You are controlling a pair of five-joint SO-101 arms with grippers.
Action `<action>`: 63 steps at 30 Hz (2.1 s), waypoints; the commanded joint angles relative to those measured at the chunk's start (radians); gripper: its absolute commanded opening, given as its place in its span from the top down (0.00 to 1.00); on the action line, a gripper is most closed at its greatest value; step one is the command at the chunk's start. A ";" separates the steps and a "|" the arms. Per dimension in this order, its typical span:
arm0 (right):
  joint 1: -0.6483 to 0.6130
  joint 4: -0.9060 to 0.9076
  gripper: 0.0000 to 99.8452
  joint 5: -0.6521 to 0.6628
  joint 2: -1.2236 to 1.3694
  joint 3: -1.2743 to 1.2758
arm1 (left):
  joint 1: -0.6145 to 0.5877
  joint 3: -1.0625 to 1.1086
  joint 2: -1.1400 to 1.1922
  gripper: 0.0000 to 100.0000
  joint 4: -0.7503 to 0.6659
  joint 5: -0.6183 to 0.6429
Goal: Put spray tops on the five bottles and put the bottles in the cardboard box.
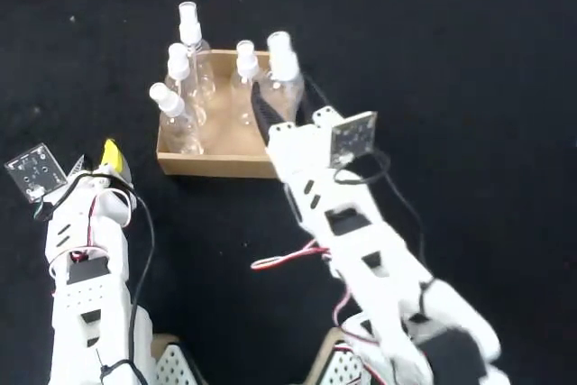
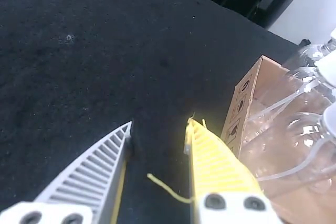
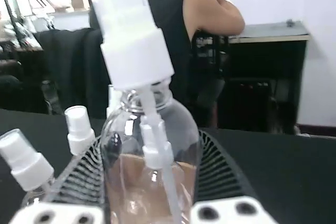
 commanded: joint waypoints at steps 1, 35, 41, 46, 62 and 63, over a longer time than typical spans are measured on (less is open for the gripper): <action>-0.018 -0.319 0.99 -0.008 0.197 -0.084 | -0.005 -0.008 -0.015 0.86 -0.023 -0.005; -0.029 -0.539 0.98 -0.006 0.756 -0.186 | -0.005 -0.010 -0.015 0.86 -0.023 -0.006; -0.031 -0.539 0.86 -0.006 0.756 -0.183 | -0.005 -0.008 -0.015 0.86 -0.023 -0.006; -0.031 -0.537 0.77 -0.006 0.756 -0.180 | -0.005 -0.008 -0.015 0.86 -0.023 -0.006; -0.091 -0.539 0.84 -0.006 0.756 -0.176 | -0.005 -0.008 -0.015 0.86 -0.023 -0.006; -0.089 -0.539 0.84 -0.006 0.756 -0.176 | -0.005 -0.008 -0.015 0.86 -0.023 -0.006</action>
